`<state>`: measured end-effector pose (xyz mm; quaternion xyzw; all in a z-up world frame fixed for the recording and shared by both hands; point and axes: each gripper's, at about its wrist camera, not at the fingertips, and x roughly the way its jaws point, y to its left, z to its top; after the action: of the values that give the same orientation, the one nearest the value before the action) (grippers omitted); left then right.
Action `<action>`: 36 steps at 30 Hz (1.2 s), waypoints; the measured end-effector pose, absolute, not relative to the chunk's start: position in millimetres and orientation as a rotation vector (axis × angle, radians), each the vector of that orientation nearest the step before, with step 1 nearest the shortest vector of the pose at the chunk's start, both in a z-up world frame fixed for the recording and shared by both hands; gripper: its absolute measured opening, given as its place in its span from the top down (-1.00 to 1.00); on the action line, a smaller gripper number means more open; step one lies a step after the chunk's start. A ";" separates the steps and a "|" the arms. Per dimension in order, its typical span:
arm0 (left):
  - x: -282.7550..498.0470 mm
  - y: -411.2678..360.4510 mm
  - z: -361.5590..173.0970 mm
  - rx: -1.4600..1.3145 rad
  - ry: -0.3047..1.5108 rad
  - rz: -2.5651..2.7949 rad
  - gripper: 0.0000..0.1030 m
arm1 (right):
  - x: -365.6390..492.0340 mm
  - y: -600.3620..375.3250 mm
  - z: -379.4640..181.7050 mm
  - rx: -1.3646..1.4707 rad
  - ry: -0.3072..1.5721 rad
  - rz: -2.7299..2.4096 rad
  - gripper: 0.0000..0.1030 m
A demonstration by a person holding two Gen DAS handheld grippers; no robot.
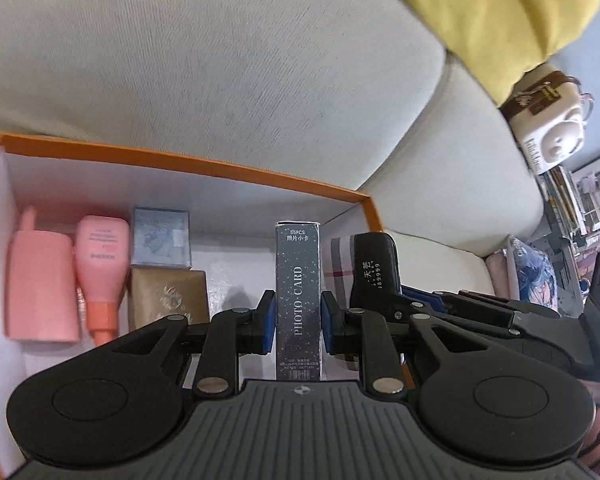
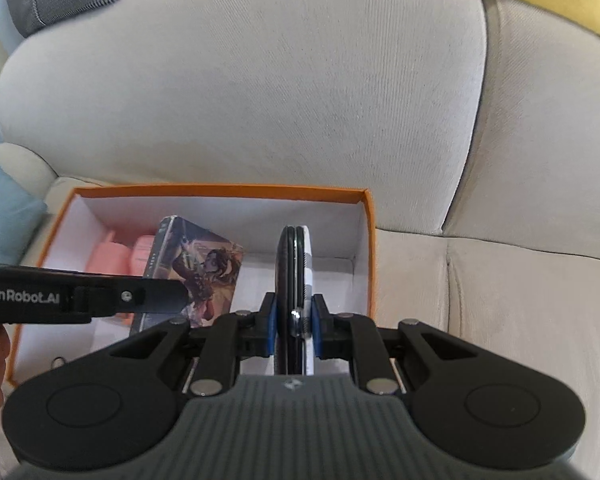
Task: Organize rigid objects
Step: 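Lower the PHOTO CARD box and plaid tin into the orange box beside the brown box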
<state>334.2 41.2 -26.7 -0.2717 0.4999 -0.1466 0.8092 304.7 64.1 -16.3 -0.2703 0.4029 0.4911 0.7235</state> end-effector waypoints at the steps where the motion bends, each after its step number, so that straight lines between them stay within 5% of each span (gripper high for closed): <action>1: 339.3 39.4 -31.2 -0.581 1.081 -0.300 0.52 | 307.8 68.1 -20.1 -0.599 0.897 1.083 0.67; 18: 378.4 23.4 -86.0 -0.556 1.227 -0.146 0.52 | 314.9 105.2 -69.3 -0.627 0.977 1.104 0.67; 36: 355.2 34.7 -37.0 -0.393 1.146 -0.124 0.47 | 303.2 113.0 -79.1 -0.653 0.948 1.064 0.66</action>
<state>355.2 34.7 -37.0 -0.1845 0.5383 -0.0582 0.8202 303.2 113.0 -79.1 -0.2939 0.4268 0.4793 0.7084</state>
